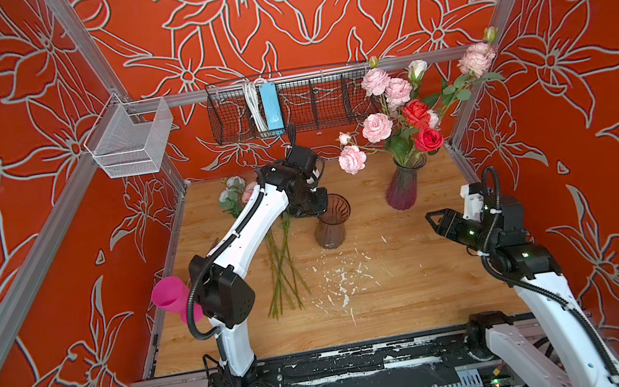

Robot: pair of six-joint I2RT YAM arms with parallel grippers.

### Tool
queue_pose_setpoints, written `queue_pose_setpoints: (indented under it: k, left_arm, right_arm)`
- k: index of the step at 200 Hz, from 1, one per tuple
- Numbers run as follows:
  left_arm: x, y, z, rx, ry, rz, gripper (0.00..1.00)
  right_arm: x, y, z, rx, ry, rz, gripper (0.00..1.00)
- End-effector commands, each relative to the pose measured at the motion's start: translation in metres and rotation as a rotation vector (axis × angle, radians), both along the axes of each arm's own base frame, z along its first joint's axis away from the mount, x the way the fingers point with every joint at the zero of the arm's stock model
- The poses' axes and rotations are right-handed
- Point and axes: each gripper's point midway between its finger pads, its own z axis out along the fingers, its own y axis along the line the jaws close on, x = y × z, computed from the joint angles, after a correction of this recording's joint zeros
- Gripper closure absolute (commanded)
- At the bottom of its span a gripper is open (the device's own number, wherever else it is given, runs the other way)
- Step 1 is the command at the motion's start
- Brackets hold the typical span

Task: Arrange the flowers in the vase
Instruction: 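Grasp the dark red vase with the left gripper and slide it nearer the robot, then release the dark red vase and move the left gripper to the rose pile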

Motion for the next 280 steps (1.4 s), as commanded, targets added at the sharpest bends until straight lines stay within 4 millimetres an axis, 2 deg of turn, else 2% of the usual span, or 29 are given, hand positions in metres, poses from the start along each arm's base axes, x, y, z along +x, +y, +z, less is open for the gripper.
queue_pose_setpoints:
  k: [1,23,39,59,86,101,129,164,191,215,233,248,272,280]
  left_arm:
    - [-0.029,-0.005,0.025,-0.092,-0.008,-0.043,1.0]
    - [-0.051,-0.014,0.019,-0.155,0.044,-0.066,1.0]
    - [-0.059,-0.017,0.017,-0.149,0.061,-0.081,1.0]
    - [-0.057,-0.017,0.013,-0.135,0.065,-0.077,1.0]
    - [-0.052,-0.029,0.008,-0.17,0.084,-0.097,0.98]
    - [-0.047,-0.034,0.006,-0.178,0.082,-0.103,0.92]
    - [-0.037,-0.037,0.003,-0.163,0.064,-0.113,0.71]
    - [-0.03,-0.034,0.009,-0.129,0.031,-0.109,0.63]
    - [-0.028,-0.017,0.018,-0.071,-0.022,-0.076,0.54]
    - [-0.026,0.005,0.035,-0.023,-0.101,-0.023,0.43]
    - [-0.024,0.031,0.05,-0.007,-0.179,0.057,0.37]
    - [-0.022,0.057,0.059,-0.034,-0.242,0.162,0.35]
    - [-0.023,0.094,0.065,-0.206,-0.307,0.356,0.34]
    - [-0.023,0.108,0.058,-0.223,-0.336,0.421,0.32]
  right_arm:
    - [-0.003,0.013,0.008,0.022,-0.022,0.043,0.49]
    - [-0.005,0.024,0.004,0.006,-0.013,0.073,0.49]
    - [-0.004,0.033,0.001,-0.003,-0.003,0.1,0.49]
    - [-0.003,0.041,-0.002,-0.019,0.005,0.115,0.5]
    - [-0.002,0.043,-0.002,-0.035,0.0,0.104,0.5]
    - [-0.001,0.043,-0.001,-0.037,-0.004,0.099,0.5]
    - [0.0,0.042,-0.001,-0.051,0.002,0.101,0.5]
    - [0.0,0.04,0.001,-0.07,-0.009,0.09,0.5]
    - [0.0,0.04,0.0,-0.068,-0.01,0.094,0.5]
    - [-0.001,0.037,0.005,-0.096,-0.021,0.093,0.49]
    - [-0.002,0.034,0.014,-0.121,-0.054,0.087,0.48]
    - [-0.002,0.032,0.017,-0.12,-0.077,0.075,0.49]
    - [0.0,0.034,0.016,-0.104,-0.088,0.077,0.49]
    - [0.0,0.035,0.016,-0.109,-0.084,0.085,0.48]
